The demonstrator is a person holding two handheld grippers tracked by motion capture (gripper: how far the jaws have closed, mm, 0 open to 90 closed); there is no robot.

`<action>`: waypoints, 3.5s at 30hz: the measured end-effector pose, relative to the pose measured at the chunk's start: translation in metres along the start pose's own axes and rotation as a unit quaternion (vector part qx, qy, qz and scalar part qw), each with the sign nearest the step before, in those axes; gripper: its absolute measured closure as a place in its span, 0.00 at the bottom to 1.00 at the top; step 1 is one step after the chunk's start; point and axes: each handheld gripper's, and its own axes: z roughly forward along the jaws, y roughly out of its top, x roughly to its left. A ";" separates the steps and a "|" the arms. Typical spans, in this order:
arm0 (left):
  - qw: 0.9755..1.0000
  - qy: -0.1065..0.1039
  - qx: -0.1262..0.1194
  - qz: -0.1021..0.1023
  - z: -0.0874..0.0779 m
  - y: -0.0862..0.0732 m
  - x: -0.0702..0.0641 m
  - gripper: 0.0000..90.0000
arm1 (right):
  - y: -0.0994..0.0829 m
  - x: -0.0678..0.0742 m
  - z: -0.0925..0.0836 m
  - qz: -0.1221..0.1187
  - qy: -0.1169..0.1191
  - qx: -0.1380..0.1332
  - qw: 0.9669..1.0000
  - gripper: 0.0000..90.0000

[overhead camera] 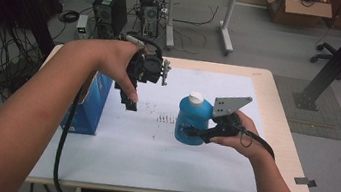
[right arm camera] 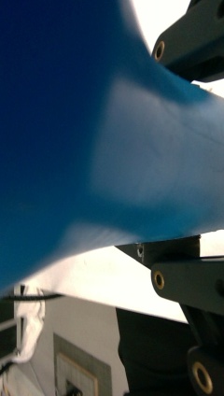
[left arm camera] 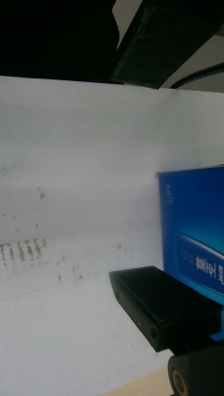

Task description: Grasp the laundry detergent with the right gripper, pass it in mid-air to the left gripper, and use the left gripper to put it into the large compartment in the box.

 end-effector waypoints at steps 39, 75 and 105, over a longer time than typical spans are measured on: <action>1.000 -0.010 -0.010 0.005 0.017 0.011 -0.009 0.06 | 0.001 0.001 0.086 0.005 0.033 -0.025 0.999 0.50; 1.000 -0.013 0.005 0.004 0.044 0.026 -0.015 0.06 | 0.011 0.009 0.111 -0.006 0.034 -0.027 0.999 0.50; 1.000 -0.011 0.012 0.008 0.049 0.025 -0.019 0.18 | 0.022 0.013 0.115 -0.013 0.037 -0.035 0.999 0.50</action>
